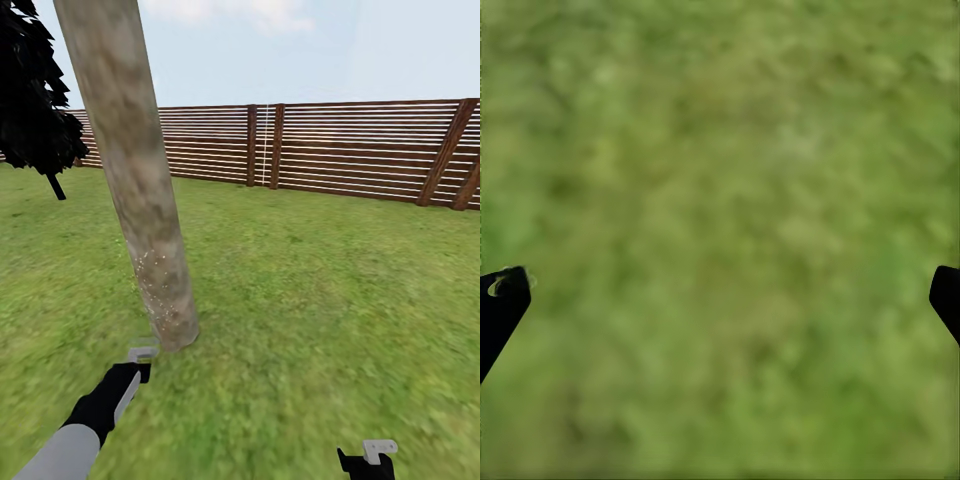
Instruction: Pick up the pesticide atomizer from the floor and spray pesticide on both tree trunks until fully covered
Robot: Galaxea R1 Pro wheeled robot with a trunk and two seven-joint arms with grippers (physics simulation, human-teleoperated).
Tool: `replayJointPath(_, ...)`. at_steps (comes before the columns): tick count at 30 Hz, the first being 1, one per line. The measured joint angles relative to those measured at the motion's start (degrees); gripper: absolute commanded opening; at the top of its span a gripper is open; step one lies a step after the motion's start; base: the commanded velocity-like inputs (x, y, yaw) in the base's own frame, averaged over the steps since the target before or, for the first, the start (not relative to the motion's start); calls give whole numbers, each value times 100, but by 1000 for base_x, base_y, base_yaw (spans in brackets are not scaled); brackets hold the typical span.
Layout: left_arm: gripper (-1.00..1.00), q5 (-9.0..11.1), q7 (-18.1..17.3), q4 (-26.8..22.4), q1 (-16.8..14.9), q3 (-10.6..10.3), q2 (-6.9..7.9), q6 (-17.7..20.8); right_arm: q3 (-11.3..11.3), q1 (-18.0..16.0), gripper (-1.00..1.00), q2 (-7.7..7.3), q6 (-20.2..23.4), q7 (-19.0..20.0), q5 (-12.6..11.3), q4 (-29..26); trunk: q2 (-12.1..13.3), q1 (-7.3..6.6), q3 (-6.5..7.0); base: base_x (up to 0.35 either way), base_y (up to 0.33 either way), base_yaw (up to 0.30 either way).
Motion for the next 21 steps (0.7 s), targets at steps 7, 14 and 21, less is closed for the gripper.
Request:
replayJointPath(7,-100,413,26,462,46,20,-6,-307,0,-1,100,9,3,12,0,-4,0,0,1,211,-194,0)
replayJointPath(14,-100,600,72,476,48,14,-152,-424,0,2,100,9,1,13,0,-5,0,-1,1,169,-238,192)
replayJointPath(21,-100,598,79,476,47,5,-178,-428,0,-1,100,9,4,13,0,-5,0,0,1,97,-266,277)
